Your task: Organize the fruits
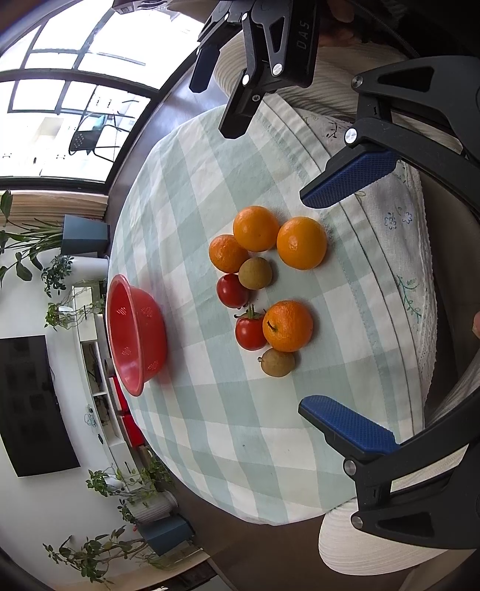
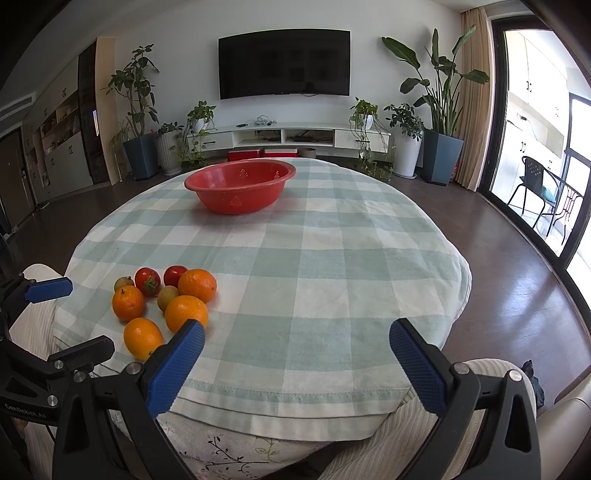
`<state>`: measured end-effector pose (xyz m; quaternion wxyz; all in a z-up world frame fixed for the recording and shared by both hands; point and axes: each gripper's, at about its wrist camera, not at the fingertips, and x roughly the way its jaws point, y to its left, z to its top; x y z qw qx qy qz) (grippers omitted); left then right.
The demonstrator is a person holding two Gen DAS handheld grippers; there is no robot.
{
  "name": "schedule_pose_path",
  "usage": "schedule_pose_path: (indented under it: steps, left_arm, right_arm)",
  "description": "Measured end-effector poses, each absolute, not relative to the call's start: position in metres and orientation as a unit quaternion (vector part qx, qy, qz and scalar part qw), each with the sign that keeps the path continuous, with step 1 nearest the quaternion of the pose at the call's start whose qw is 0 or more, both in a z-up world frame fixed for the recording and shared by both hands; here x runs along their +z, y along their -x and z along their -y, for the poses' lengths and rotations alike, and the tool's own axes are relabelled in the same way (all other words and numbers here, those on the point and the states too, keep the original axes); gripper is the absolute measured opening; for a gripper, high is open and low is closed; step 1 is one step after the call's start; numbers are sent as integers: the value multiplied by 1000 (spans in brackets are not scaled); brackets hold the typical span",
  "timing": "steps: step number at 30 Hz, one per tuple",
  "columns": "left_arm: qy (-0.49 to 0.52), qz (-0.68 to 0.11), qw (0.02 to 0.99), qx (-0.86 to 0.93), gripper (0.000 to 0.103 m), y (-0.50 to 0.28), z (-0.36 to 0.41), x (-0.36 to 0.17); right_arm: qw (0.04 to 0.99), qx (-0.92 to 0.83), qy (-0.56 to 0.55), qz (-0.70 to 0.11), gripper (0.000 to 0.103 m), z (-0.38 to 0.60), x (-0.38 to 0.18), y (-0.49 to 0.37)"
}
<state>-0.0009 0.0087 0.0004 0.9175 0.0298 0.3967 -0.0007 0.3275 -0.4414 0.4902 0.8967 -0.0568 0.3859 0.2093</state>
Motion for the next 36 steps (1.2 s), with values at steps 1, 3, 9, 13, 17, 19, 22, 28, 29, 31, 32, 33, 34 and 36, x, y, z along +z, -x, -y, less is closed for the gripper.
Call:
schedule_pose_path:
  steps: [1, 3, 9, 13, 17, 19, 22, 28, 29, 31, 32, 33, 34, 36]
  left_arm:
    - [-30, -396, 918, -1, 103, 1, -9, 1]
    - [-30, -397, 917, -1, 103, 1, -9, 0]
    - [-30, -397, 918, -1, 103, 1, -9, 1]
    - [-29, -397, 917, -1, 103, 1, -9, 1]
    - [-29, -396, 918, -1, 103, 1, -10, 1]
    - [-29, -396, 918, -1, 103, 1, -10, 1]
    - [-29, -396, 918, -1, 103, 1, -10, 1]
    - [-29, -396, 918, -1, 103, 1, -10, 0]
    - [-29, -396, 918, -1, 103, 1, -10, 0]
    - [-29, -396, 918, -1, 103, 2, -10, 1]
    - [-28, -396, 918, -2, 103, 2, -10, 1]
    - [-28, -396, 918, -1, 103, 1, -10, 0]
    - [-29, -396, 918, -2, 103, 2, -10, 1]
    - [-29, -396, 918, -2, 103, 2, -10, 0]
  right_arm:
    - [897, 209, 57, -386, 103, 441, 490, -327]
    - [897, 209, 57, -386, 103, 441, 490, -327]
    - [897, 209, 58, -386, 103, 440, 490, -327]
    - [897, 209, 58, -386, 103, 440, 490, -327]
    - [897, 209, 59, -386, 103, 440, 490, -326]
    - [897, 209, 59, -386, 103, 440, 490, -326]
    - [897, 209, 59, -386, 103, 440, 490, -326]
    - [897, 208, 59, -386, 103, 439, 490, -326]
    - [897, 209, 59, -386, 103, 439, 490, -326]
    - [897, 208, 60, -386, 103, 439, 490, -326]
    - [897, 209, 60, -386, 103, 439, 490, -326]
    - [897, 209, 60, -386, 103, 439, 490, -326]
    - [897, 208, 60, -386, 103, 439, 490, -326]
    - [897, 209, 60, -386, 103, 439, 490, -326]
